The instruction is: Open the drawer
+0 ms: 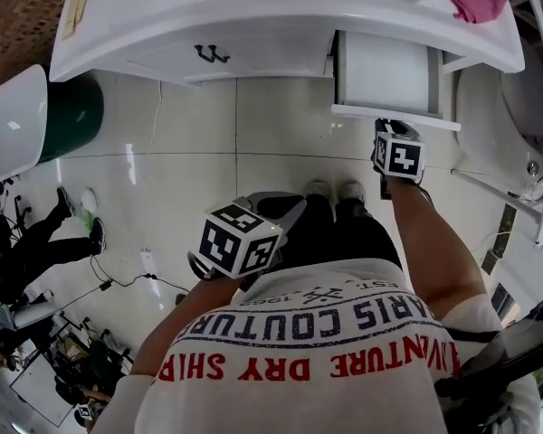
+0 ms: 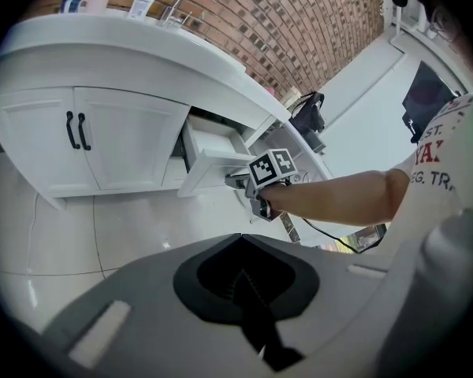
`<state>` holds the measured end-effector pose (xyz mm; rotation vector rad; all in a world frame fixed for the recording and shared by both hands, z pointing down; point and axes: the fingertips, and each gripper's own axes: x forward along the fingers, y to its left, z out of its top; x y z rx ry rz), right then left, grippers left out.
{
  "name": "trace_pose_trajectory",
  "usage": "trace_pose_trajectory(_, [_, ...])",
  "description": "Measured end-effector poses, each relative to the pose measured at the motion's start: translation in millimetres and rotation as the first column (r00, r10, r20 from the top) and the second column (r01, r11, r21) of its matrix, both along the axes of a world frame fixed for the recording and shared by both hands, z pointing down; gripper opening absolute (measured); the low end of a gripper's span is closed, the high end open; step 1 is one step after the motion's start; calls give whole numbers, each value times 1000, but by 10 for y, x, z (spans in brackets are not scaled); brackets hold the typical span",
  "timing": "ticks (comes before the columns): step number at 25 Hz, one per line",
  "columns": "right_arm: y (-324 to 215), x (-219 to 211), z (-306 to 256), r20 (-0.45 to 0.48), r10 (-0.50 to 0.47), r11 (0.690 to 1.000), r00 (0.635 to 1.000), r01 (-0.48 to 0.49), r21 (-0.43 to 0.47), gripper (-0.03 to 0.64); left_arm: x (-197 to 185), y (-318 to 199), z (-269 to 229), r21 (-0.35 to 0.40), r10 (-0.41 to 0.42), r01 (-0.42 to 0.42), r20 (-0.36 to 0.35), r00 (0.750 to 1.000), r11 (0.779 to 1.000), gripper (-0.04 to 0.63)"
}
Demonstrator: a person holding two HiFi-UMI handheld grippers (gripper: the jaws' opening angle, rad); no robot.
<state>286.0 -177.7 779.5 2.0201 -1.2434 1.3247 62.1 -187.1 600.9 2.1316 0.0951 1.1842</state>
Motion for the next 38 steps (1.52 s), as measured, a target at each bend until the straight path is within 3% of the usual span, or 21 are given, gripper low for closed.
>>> trace_pose_trajectory(6, [24,21,-24,5,-34,998,999,34,-48,133,5,51,-18,-12,5,-5,-4,1000,1000,-3])
trace_pose_trajectory(7, [29,21,-24,7,-44,997,999,44,-59,159,11,58,-28,-17,8,-9,-9,1000,1000,-3])
trace_pose_trajectory(8, [40,8,-24,15,-49,997,999,50,-66,243,12,65,-40,-21,13,-14,-16,1000,1000,-3])
trace_pose_trajectory(9, [68,-20,-30,31,-50,996,998,52,-71,282,8,75,-55,-23,20,-21,-23,1000,1000,-3])
trace_pose_trajectory(14, [390,-296,-286,138,-106,989,985,119,-90,206,-5,100,-164,-37,50,-53,-82,995,998,-3])
trace_pose_trajectory(19, [610,-962,-1121,262,-262,965,929,257,54,11,-72,80,-233,-45,60,-66,-120,991,997,-3])
trace_pose_trajectory(23, [640,-1608,-1777,422,-341,939,840,282,197,8,-125,111,-344,-40,56,-62,-145,988,997,-3])
trace_pose_trajectory(25, [701,-1801,-2034,442,-377,923,814,292,249,8,-160,215,-417,-24,53,-57,-151,987,998,-3])
trace_pose_trajectory(32, [1419,-2122,-2395,416,-457,883,787,345,317,8,-340,958,-611,49,48,-41,-165,985,998,-3])
trace_pose_trajectory(38, [2495,-2448,-2586,371,-490,856,789,355,377,8,-705,2244,-790,91,37,-22,-177,983,996,-3])
